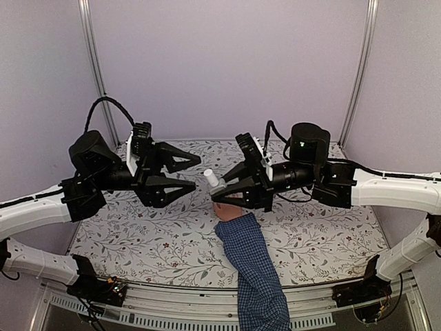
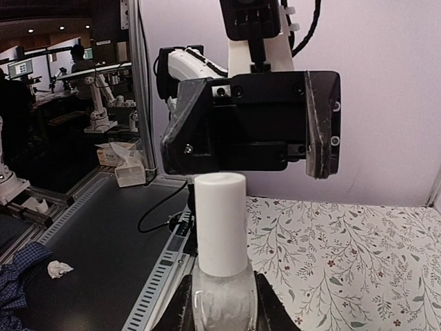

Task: Paint the nails
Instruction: Unscrew the nail polish bottle.

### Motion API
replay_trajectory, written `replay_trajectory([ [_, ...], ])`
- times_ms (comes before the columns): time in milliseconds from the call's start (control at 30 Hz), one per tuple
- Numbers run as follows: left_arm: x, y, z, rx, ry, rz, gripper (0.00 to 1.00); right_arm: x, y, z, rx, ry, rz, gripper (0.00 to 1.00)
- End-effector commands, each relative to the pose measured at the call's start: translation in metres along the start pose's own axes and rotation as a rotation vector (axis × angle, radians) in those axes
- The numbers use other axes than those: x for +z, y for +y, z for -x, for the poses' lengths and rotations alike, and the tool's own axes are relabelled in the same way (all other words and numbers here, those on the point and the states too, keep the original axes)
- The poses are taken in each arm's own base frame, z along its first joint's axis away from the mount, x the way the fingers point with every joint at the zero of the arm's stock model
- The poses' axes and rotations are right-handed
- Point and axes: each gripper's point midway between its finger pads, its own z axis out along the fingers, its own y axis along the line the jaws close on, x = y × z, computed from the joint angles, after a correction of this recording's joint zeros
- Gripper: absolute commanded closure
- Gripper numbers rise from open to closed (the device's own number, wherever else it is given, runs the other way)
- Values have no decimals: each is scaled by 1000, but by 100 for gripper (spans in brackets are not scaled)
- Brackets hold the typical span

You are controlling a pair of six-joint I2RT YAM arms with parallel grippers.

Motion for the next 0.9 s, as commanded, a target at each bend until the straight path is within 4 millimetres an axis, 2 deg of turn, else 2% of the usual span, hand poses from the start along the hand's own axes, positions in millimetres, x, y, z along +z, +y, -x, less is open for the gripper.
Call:
replay_trajectory([
  [0, 8, -20, 0, 41, -6, -121, 38, 5, 22, 7, 22, -7, 173, 100],
  [267, 29, -39, -8, 43, 9, -209, 48, 11, 28, 1, 63, 7, 255, 100],
  [467, 32, -47, -9, 67, 2, -238, 57, 14, 32, -5, 80, 14, 294, 100],
  [667, 33, -45, -13, 74, 20, -224, 74, 15, 31, -4, 103, 13, 291, 100],
  [867, 31, -38, -14, 71, 23, -167, 86, 15, 26, -4, 110, 14, 267, 100],
])
